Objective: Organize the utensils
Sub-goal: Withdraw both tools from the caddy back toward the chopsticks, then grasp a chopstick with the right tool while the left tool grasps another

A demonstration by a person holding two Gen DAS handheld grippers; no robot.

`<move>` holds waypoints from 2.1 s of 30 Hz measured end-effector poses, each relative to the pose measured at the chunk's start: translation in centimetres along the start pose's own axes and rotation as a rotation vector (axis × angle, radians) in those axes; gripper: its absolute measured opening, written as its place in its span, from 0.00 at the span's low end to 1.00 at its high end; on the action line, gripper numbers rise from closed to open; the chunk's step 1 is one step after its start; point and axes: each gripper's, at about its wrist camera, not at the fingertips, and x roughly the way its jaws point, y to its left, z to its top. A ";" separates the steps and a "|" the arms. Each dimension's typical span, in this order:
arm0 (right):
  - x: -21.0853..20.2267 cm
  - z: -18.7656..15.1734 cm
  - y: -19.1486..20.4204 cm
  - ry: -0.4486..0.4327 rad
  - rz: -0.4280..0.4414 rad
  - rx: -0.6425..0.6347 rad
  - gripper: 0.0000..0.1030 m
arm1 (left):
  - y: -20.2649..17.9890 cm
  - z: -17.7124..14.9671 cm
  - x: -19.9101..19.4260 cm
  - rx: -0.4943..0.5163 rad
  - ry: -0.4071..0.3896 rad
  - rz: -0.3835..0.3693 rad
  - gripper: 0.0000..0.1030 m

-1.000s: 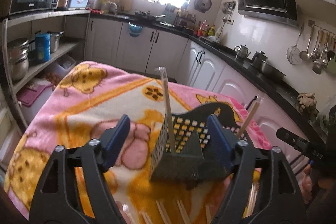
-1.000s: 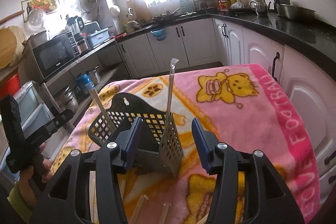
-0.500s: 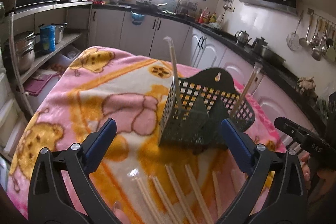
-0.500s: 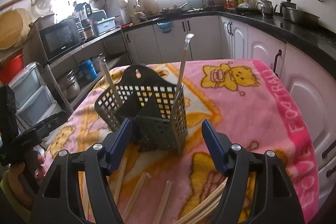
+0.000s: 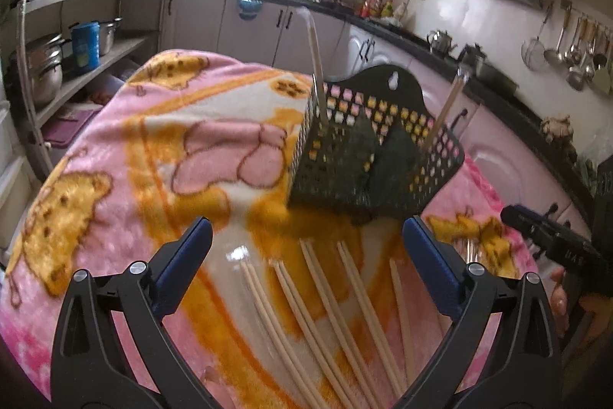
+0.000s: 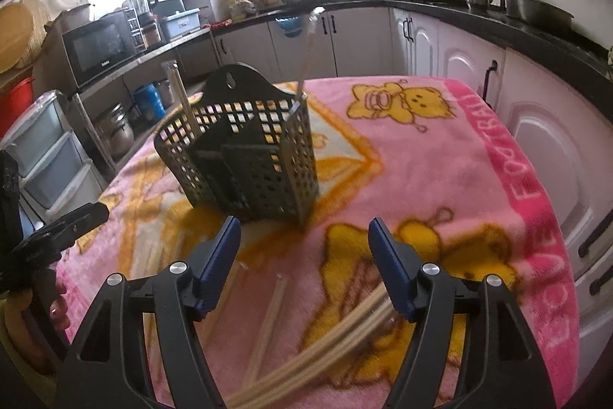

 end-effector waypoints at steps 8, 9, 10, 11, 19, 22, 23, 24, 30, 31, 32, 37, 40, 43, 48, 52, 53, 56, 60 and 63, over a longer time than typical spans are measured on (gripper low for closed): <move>0.4 -2.4 -1.5 0.049 -0.019 0.022 0.65 | -0.6 -2.3 0.9 0.010 0.065 -0.020 0.88; 0.4 -2.8 -1.8 0.055 -0.022 0.025 0.65 | -0.7 -2.6 1.0 0.015 0.075 -0.017 0.88; 0.4 -3.0 -1.9 0.060 -0.024 0.028 0.65 | -0.8 -2.8 1.1 0.019 0.081 -0.013 0.88; 0.5 -3.2 -2.1 0.064 -0.025 0.031 0.65 | -0.8 -3.1 1.2 0.021 0.087 -0.010 0.88; 0.9 -4.4 -3.8 0.098 -0.041 0.048 0.65 | -0.2 -5.2 1.8 -0.001 0.136 0.013 0.88; 1.2 -4.6 -4.6 0.110 -0.037 0.055 0.65 | 0.4 -5.8 1.7 -0.022 0.146 -0.004 0.88; 1.5 -4.6 -4.9 0.117 -0.038 0.060 0.65 | 0.6 -6.0 1.8 -0.031 0.153 -0.012 0.88; 1.8 -4.5 -5.3 0.127 -0.031 0.067 0.65 | 0.8 -6.1 1.8 -0.041 0.161 -0.018 0.86; 4.0 -3.9 -7.1 0.187 -0.011 0.106 0.58 | 2.6 -6.7 2.4 -0.119 0.196 -0.025 0.71; 4.4 -3.7 -7.3 0.193 -0.009 0.110 0.57 | 2.8 -6.7 2.4 -0.128 0.199 -0.024 0.68; 4.8 -3.6 -7.4 0.198 -0.008 0.113 0.56 | 3.1 -6.7 2.5 -0.140 0.201 -0.025 0.65; 6.7 -3.1 -8.3 0.227 0.018 0.159 0.46 | 3.8 -6.4 2.6 -0.173 0.214 -0.023 0.55; 7.5 -3.0 -8.6 0.245 0.027 0.185 0.38 | 4.3 -6.3 2.7 -0.188 0.215 -0.016 0.49; 7.9 -2.8 -8.4 0.243 0.016 0.164 0.23 | 4.5 -6.2 2.9 -0.193 0.219 0.007 0.46; 8.1 -2.3 -7.6 0.235 0.039 0.131 0.13 | 4.0 -5.3 4.0 -0.171 0.233 0.055 0.46; 8.0 -1.8 -6.7 0.227 0.063 0.101 0.09 | 3.6 -4.5 5.1 -0.169 0.239 0.083 0.46; 8.0 -1.6 -6.5 0.222 0.071 0.097 0.09 | 3.5 -4.3 5.3 -0.173 0.237 0.088 0.46; 7.9 -1.1 -6.0 0.210 0.089 0.091 0.08 | 3.2 -3.8 5.9 -0.156 0.238 0.114 0.41; 7.5 -0.5 -5.3 0.197 0.108 0.080 0.08 | 3.5 -3.3 6.5 -0.161 0.234 0.145 0.25; 7.0 -0.2 -4.5 0.182 0.127 0.062 0.08 | 3.8 -3.1 6.6 -0.163 0.229 0.146 0.16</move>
